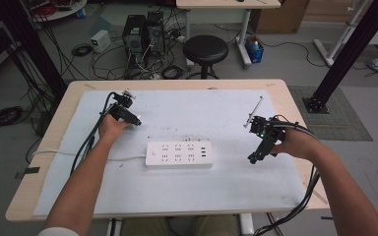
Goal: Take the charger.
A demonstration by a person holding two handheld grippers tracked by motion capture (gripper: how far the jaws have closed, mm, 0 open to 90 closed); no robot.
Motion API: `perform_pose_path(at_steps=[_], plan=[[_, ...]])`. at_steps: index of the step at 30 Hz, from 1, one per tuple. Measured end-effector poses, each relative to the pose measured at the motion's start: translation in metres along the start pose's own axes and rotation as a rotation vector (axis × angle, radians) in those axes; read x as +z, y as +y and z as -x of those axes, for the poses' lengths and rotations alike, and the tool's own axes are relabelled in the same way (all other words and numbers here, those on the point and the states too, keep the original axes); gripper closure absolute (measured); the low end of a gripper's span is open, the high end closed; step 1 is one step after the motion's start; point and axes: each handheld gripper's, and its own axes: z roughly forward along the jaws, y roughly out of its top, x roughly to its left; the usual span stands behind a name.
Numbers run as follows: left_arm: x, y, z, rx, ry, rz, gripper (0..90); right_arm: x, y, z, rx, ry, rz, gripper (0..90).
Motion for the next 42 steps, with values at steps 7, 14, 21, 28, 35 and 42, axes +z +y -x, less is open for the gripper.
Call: perform_pose_path(at_steps=[7,14,21,28,35,42], plan=[[-0.031,-0.001,0.001,0.037,-0.006,0.059,42.4,-0.001,-0.001,-0.001,0.008,-0.007,0.005,1.2],[-0.078,-0.006,0.014,0.097,-0.051,0.148,42.4,-0.005,-0.001,-0.005,0.018,-0.028,0.028,1.2],[-0.128,-0.01,0.046,0.261,-0.065,0.188,42.4,-0.009,0.0,-0.009,0.018,-0.04,0.067,1.2],[-0.163,-0.01,0.071,0.333,-0.097,0.219,42.4,-0.01,-0.001,-0.014,0.007,-0.05,0.078,1.2],[-0.177,-0.014,0.09,0.427,-0.175,0.226,42.4,-0.011,-0.003,-0.018,0.01,-0.053,0.104,1.2],[-0.182,-0.024,0.106,0.518,-0.216,0.214,42.4,-0.012,-0.003,-0.021,-0.005,-0.05,0.121,1.2]])
